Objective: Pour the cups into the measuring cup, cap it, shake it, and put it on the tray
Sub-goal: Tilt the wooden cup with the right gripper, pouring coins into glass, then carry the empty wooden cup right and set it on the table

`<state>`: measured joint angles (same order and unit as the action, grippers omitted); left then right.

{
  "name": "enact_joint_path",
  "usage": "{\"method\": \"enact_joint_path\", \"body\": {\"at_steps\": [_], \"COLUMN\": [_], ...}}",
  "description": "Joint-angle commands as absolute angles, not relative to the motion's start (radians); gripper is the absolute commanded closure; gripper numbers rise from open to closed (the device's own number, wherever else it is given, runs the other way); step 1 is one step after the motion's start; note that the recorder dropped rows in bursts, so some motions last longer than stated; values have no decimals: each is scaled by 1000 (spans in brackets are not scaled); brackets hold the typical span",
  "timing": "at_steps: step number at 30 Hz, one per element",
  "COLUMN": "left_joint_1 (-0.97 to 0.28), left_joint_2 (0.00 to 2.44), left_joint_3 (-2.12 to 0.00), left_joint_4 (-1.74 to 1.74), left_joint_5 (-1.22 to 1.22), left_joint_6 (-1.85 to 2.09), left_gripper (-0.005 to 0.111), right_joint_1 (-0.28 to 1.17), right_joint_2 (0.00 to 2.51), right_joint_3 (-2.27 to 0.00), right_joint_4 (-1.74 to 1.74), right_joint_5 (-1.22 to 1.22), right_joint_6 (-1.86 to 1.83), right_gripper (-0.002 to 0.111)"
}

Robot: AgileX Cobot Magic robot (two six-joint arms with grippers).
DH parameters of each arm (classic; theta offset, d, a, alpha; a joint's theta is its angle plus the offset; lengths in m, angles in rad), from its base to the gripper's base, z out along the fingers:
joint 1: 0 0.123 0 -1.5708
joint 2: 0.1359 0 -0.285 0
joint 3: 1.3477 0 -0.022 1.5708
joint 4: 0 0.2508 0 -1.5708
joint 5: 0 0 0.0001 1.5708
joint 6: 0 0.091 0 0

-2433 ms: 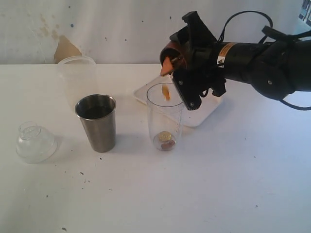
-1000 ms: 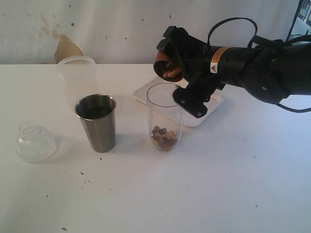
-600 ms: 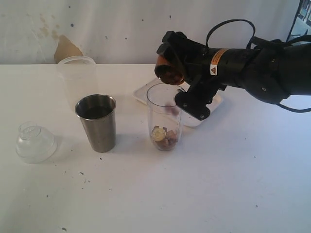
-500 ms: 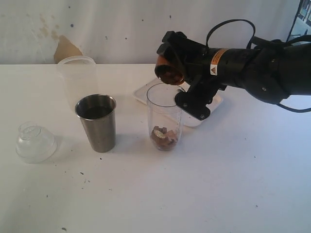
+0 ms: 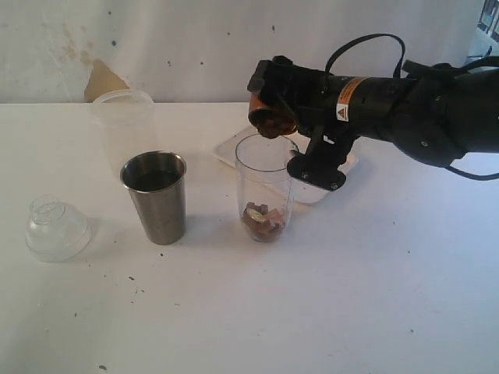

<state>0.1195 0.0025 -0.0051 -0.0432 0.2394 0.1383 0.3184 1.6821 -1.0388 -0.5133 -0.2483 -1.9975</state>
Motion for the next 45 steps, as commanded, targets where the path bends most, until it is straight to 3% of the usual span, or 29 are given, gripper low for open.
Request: {"method": "enact_joint_path", "body": {"at_steps": [1, 23, 33, 45], "left_joint_1": [116, 116, 116, 116], "left_joint_2": [0, 0, 0, 0], "left_joint_3": [0, 0, 0, 0], "left_joint_4": [-52, -52, -52, -52], "left_joint_5": [233, 233, 233, 233], "left_joint_6": [135, 135, 135, 135], "left_gripper": [106, 106, 106, 106], "right_joint_1": [318, 318, 318, 318], "right_joint_2": [1690, 1690, 1690, 1690], "right_joint_3": [-1046, -1046, -1046, -1046], "right_joint_4": [-518, -464, -435, -230], "right_joint_5": [-249, -295, -337, -447], "right_joint_6": [-2012, -1955, -1432, -305], "right_gripper": [108, 108, 108, 108]}}
